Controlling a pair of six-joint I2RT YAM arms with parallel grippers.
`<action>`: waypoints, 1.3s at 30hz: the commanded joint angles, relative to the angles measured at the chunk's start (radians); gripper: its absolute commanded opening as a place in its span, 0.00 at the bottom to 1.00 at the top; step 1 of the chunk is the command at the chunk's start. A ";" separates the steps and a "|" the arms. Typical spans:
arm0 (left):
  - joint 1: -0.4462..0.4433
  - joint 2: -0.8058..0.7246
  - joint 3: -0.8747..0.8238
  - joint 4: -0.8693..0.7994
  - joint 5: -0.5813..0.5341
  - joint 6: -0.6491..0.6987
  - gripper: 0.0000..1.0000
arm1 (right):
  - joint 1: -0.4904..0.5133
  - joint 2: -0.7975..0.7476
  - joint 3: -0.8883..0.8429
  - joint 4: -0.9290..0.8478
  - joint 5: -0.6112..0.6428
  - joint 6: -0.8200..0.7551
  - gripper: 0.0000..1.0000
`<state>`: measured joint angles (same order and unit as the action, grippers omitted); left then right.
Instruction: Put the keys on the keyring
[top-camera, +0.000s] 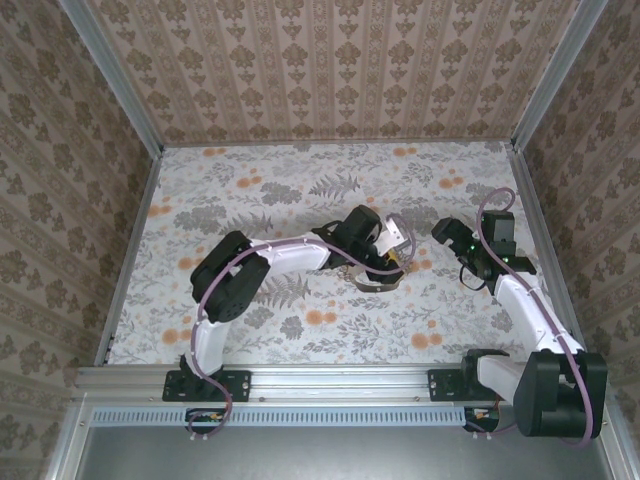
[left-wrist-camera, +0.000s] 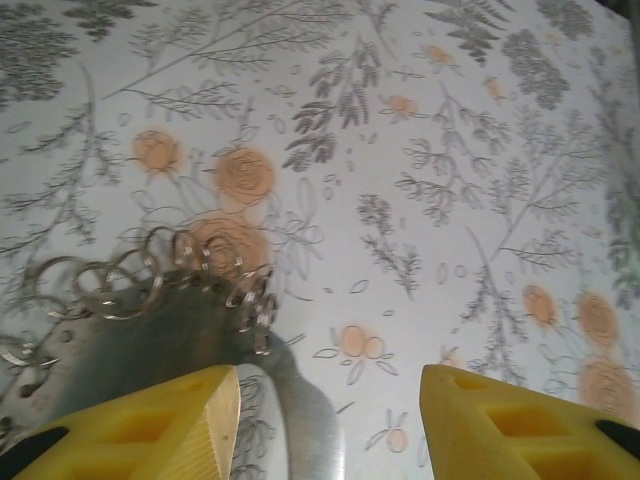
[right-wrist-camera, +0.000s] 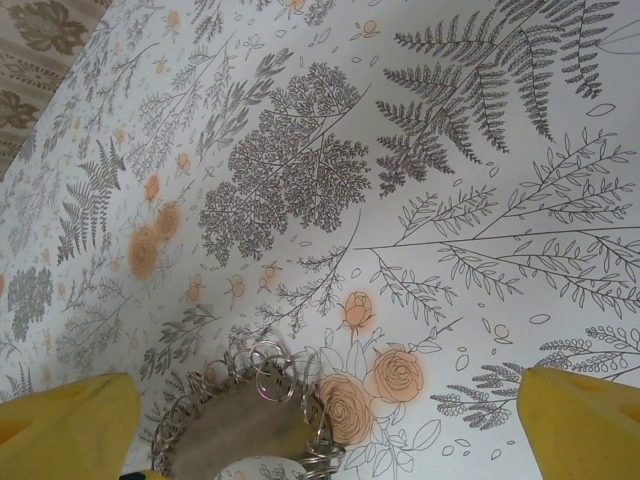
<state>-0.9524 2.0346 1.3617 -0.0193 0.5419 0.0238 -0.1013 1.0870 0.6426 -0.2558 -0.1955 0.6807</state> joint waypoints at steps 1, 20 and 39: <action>0.001 0.035 0.055 -0.073 0.095 0.020 0.51 | -0.008 0.010 0.034 -0.021 -0.022 -0.005 0.98; -0.011 0.139 0.199 -0.220 -0.063 -0.024 0.48 | -0.009 0.019 0.019 -0.002 -0.033 0.014 0.98; -0.013 0.206 0.269 -0.204 -0.106 0.004 0.48 | -0.009 0.019 0.019 0.000 -0.038 0.016 0.98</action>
<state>-0.9607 2.2181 1.5990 -0.2283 0.4366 0.0044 -0.1051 1.0954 0.6426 -0.2539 -0.2180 0.6853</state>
